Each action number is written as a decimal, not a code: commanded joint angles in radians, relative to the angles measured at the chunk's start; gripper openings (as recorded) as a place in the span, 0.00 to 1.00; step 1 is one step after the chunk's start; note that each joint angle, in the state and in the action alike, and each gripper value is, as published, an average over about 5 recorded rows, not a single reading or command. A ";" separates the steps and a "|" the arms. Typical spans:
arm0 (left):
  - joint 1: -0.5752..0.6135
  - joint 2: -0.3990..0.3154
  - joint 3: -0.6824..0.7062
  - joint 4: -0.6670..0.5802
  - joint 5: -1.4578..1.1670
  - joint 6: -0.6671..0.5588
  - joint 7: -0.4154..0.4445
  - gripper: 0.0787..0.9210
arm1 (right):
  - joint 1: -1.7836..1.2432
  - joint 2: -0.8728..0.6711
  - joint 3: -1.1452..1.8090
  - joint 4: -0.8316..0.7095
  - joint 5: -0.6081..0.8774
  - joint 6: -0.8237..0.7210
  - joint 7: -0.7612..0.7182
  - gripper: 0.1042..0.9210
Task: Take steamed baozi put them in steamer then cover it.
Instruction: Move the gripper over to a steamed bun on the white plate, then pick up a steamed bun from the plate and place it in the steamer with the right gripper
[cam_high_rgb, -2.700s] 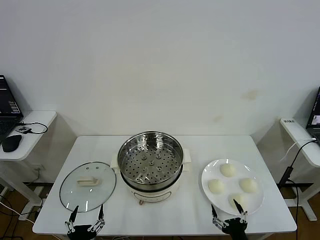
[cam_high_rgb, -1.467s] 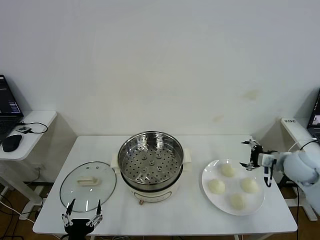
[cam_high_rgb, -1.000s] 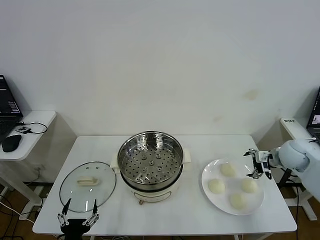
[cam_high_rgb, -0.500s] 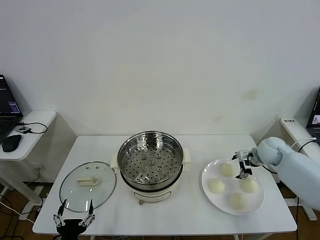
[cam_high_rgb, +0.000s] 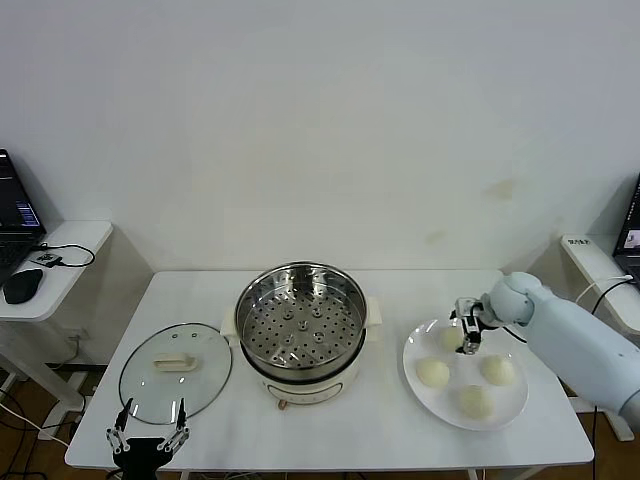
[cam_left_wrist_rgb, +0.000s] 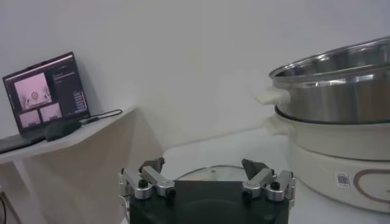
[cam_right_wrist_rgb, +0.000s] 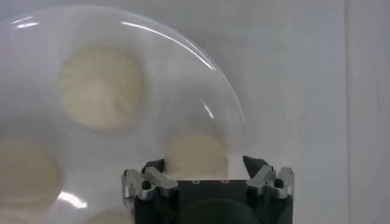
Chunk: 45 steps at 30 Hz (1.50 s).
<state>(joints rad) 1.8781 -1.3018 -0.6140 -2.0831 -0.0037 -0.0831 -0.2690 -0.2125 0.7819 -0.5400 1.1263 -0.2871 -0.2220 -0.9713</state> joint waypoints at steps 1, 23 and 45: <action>0.001 0.001 -0.001 0.000 0.000 -0.001 0.000 0.88 | 0.011 0.025 -0.011 -0.029 -0.004 -0.005 0.003 0.74; 0.013 0.008 -0.006 -0.009 0.000 -0.006 -0.005 0.88 | 0.084 -0.119 -0.061 0.122 0.111 -0.008 -0.081 0.59; -0.006 0.041 -0.003 -0.015 -0.032 -0.005 0.003 0.88 | 0.911 0.125 -0.641 0.267 0.637 0.047 0.023 0.59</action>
<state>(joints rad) 1.8702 -1.2637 -0.6165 -2.0971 -0.0324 -0.0889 -0.2659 0.4843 0.7927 -1.0385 1.3647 0.2090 -0.1886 -0.9781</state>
